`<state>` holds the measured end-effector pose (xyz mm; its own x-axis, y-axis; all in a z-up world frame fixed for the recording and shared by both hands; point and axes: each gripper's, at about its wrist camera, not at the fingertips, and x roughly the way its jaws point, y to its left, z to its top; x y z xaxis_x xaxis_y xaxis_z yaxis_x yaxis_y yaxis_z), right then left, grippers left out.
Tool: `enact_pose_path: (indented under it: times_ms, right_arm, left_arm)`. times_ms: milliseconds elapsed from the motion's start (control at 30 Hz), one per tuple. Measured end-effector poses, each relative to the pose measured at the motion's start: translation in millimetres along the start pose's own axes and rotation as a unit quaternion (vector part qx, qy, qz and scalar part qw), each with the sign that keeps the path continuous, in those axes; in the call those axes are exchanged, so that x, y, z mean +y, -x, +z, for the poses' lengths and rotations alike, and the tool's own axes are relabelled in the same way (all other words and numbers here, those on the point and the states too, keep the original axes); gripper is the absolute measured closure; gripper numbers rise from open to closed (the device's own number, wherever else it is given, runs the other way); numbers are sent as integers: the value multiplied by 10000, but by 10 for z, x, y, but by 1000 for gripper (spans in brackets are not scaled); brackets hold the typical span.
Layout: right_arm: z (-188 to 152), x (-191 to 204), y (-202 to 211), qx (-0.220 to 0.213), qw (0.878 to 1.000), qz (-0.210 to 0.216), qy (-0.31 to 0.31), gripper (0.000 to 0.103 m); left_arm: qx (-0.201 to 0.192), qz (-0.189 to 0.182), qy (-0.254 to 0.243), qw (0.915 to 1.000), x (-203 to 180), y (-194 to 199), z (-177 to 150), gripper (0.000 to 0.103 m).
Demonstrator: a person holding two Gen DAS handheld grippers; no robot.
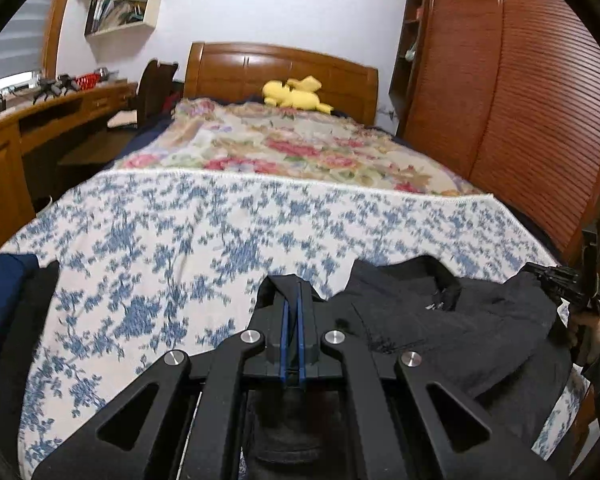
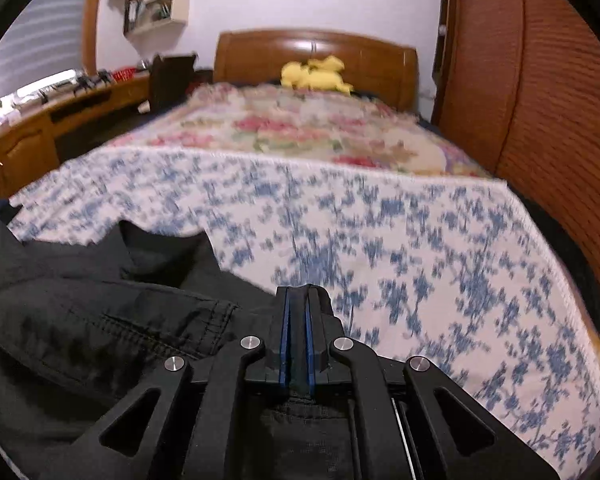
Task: Fold large clothes
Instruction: 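Lift the hem with both tools and fold it over toward the collar, then open both tools to release the folded hem onto the collar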
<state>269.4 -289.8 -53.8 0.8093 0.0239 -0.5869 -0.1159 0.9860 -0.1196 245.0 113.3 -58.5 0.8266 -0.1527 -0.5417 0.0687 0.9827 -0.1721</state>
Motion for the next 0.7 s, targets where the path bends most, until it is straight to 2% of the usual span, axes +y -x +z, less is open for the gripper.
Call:
enact_pose_path:
  times_ms: [200,433,467,600,700]
  right_arm:
    - [37,18,-115,266,9996,-115,-57,95]
    - [-53,5,134,241,9989,-409,6,88]
    - [-60,17,179,222,9987,-460,39,86]
    - [-90,96,329,135,9989,-436,105,64]
    - [-86,230,445,62,9995,-254,173,58]
  left_arm:
    - [144,-27,-11,9999,2,-85,-78,100]
    - [134,49,-218,9997,-55,-2,-133,99]
    - [117,73,-269,9995,-71,16,-150,99]
    - [126,157,-451,9988,-114,56,-208,96]
    - [120,140,-490,9986,-121,98,-233,91]
